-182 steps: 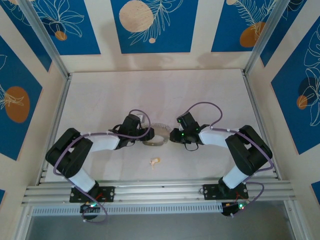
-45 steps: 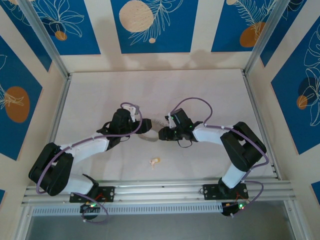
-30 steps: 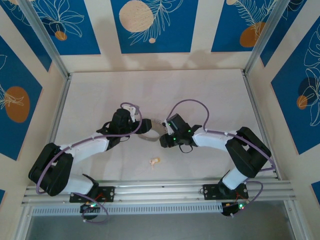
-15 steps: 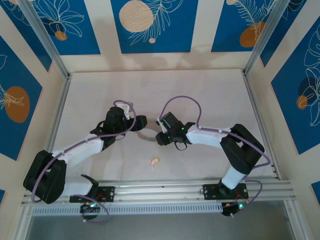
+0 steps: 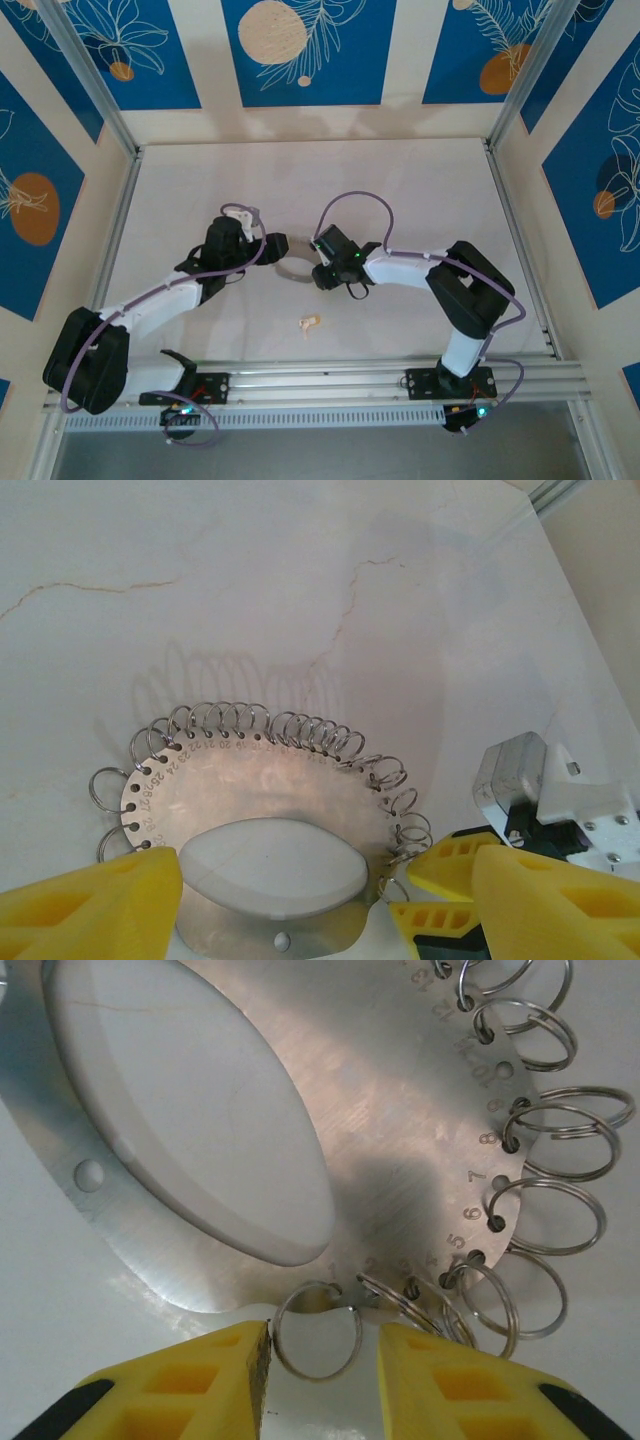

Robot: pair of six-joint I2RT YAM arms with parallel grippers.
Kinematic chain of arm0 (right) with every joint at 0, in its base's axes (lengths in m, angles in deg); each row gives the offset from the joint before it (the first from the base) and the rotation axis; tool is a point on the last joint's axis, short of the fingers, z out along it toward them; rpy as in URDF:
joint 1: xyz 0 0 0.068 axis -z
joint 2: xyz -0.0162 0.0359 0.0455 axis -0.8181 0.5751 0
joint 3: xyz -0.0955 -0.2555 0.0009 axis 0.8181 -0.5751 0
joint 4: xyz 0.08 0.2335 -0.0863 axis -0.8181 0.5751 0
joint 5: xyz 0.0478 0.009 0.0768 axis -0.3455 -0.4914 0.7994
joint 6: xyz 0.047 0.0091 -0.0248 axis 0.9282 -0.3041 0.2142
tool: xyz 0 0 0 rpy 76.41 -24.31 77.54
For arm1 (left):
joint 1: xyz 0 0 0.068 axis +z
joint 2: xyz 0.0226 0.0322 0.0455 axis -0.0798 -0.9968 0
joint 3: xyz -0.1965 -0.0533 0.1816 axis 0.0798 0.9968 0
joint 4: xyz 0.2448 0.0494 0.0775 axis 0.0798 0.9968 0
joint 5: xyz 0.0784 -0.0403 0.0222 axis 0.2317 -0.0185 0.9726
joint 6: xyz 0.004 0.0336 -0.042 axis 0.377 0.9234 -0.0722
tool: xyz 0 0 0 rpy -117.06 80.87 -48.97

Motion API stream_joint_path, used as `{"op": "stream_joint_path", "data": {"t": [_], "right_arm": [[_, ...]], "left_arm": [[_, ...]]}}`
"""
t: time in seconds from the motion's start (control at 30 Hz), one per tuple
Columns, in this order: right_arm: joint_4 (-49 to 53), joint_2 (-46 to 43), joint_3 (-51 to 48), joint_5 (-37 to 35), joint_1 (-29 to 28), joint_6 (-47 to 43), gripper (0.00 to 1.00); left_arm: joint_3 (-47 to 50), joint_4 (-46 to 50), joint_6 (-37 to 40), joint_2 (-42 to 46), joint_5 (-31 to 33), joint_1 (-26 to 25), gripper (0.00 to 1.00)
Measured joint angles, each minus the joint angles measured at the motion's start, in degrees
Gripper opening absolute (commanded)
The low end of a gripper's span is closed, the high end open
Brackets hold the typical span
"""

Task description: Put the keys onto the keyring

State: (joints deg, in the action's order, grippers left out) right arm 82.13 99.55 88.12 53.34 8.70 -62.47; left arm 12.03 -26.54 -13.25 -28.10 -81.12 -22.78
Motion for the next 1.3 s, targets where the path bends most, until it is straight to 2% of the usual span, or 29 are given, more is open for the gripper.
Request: {"op": "stream_joint_path", "data": {"t": [0.53, 1.1, 1.3], "right_arm": [[0.2, 1.6, 1.2, -2.5, -0.4, -1.0, 0.25], [1.9, 0.9, 1.4, -2.5, -0.5, -3.4, 0.39], [3.1, 0.2, 1.4, -4.0, -1.7, -6.0, 0.39]], "left_arm": [[0.6, -0.9, -0.4, 0.1, -0.9, 0.6, 0.77], [0.7, -1.1, -0.9, 0.1, -1.3, 0.7, 0.77], [0.7, -1.1, -0.9, 0.1, -1.3, 0.7, 0.77]]}}
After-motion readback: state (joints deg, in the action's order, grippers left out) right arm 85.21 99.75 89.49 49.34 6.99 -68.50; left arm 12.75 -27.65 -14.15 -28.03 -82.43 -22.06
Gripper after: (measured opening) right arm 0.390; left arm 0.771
